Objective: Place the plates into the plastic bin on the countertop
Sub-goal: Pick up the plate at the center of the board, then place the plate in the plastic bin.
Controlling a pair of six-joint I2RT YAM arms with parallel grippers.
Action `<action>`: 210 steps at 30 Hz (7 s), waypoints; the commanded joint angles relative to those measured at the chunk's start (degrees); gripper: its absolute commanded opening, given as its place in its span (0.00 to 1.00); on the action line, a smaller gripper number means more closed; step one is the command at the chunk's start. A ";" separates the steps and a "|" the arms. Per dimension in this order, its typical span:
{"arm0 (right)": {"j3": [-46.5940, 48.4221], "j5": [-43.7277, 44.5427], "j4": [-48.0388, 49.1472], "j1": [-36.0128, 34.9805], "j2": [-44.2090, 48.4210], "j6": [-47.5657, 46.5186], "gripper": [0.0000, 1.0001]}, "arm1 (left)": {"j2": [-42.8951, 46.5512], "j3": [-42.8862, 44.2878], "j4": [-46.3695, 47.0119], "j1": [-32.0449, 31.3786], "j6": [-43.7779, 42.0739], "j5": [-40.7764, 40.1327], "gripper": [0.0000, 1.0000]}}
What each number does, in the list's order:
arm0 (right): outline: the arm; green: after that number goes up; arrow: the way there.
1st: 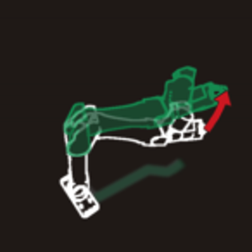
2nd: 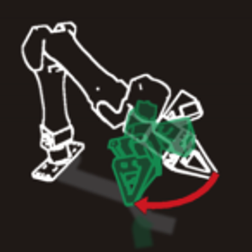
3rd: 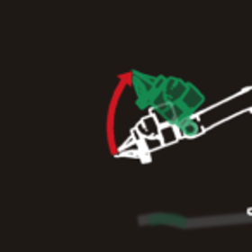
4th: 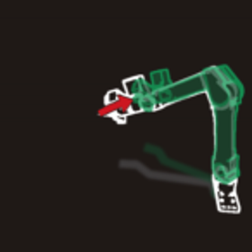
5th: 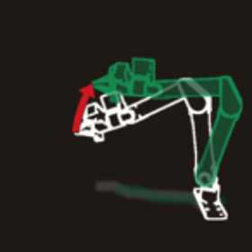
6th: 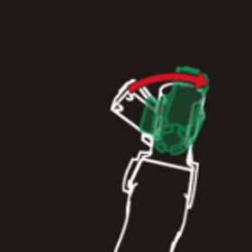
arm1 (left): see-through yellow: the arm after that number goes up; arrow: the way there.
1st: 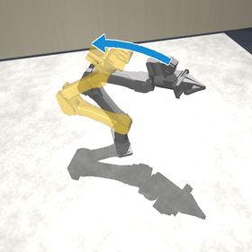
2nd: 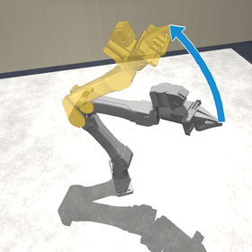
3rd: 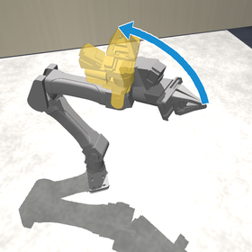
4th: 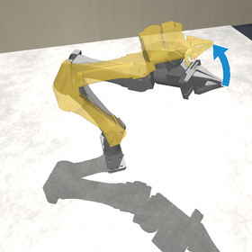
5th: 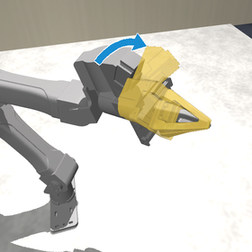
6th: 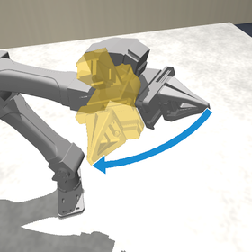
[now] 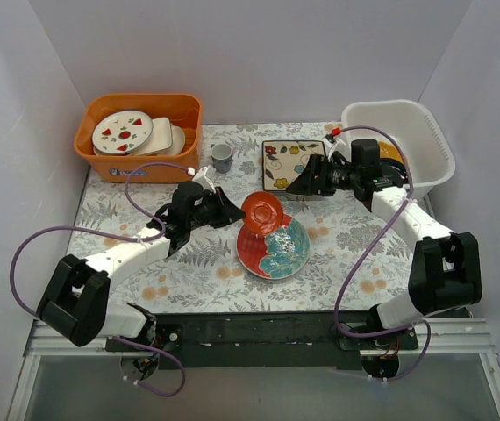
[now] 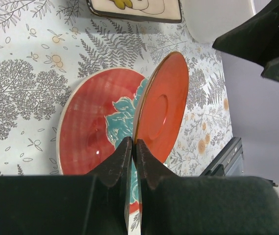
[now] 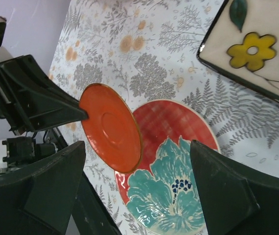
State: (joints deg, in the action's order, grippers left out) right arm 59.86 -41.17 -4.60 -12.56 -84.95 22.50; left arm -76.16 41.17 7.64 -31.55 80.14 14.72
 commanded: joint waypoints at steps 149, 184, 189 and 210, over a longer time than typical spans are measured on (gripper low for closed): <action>23.12 12.25 -5.60 29.78 -10.24 4.39 0.01 | 1.37 -5.92 13.19 5.36 3.09 15.34 0.98; 18.46 22.80 -9.72 31.89 -16.74 -0.88 0.13 | 0.49 -6.36 14.16 5.45 3.62 16.66 0.98; 18.28 22.98 -10.34 31.80 -17.36 -1.14 0.13 | 0.75 -6.71 14.07 5.45 3.62 16.48 0.98; 15.47 17.53 -7.35 30.84 -12.96 -0.79 0.59 | 1.63 -5.66 7.84 5.45 -0.42 12.45 0.98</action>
State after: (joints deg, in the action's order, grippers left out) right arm 75.81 -20.80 -14.17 18.41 -101.19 21.32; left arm -76.40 34.52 18.57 -26.35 82.35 29.30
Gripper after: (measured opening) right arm 0.582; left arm 0.982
